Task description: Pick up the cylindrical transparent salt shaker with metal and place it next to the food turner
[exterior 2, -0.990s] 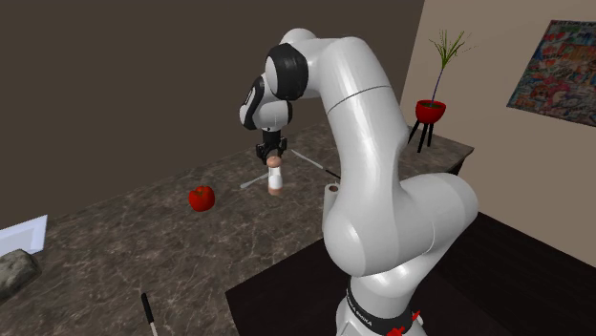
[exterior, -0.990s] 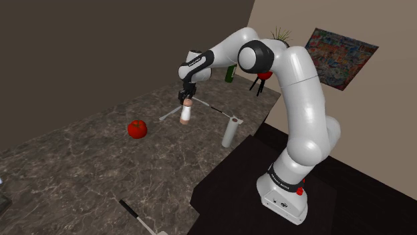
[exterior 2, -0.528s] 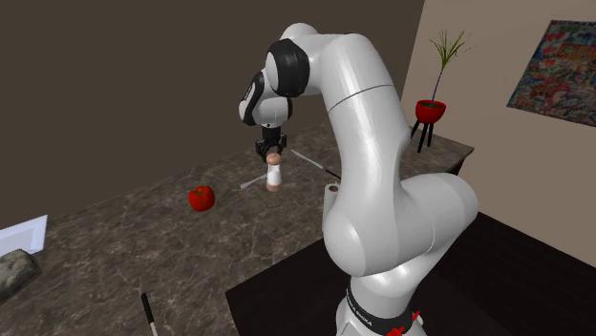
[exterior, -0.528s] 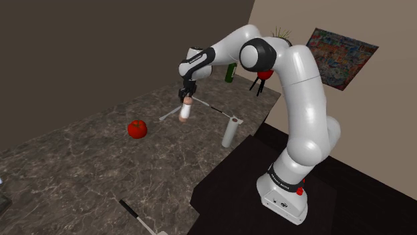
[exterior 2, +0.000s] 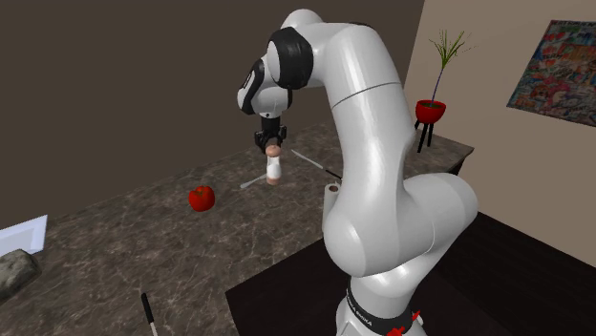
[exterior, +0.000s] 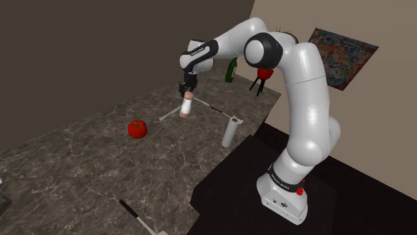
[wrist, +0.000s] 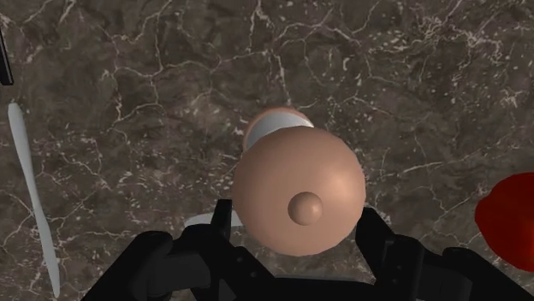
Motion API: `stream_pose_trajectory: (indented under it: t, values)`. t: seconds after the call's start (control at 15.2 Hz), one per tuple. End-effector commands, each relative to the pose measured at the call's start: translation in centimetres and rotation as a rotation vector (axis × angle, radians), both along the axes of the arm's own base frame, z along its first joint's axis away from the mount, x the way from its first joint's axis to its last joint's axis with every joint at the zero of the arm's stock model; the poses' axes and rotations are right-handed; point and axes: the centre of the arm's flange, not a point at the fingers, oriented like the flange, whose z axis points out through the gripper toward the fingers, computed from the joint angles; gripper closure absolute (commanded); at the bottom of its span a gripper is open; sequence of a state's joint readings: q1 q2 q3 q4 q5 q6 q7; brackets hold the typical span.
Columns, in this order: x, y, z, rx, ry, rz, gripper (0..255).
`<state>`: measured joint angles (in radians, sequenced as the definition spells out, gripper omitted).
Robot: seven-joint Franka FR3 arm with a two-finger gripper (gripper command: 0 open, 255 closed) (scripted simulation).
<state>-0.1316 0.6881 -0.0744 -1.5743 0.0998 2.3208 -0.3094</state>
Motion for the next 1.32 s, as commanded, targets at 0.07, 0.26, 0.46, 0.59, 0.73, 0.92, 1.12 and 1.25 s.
stream_pose_trajectory:
  t: [0.07,0.26,0.46,0.59,0.73,0.92,1.12,1.25]
  values:
    - [0.0,0.0,1.6,0.0,0.0,0.0,255]
    - [0.0,0.0,3.2,0.0,0.0,0.0,255]
    - [0.0,0.0,4.8,0.0,0.0,0.0,255]
    - [0.0,0.0,5.9,0.0,0.0,0.0,255]
    - [0.0,0.0,6.9,0.0,0.0,0.0,255]
    - [0.0,0.0,8.5,0.0,0.0,0.0,255]
    - [0.0,0.0,10.1,0.0,0.0,0.0,255]
    - [0.0,0.0,11.1,0.0,0.0,0.0,255]
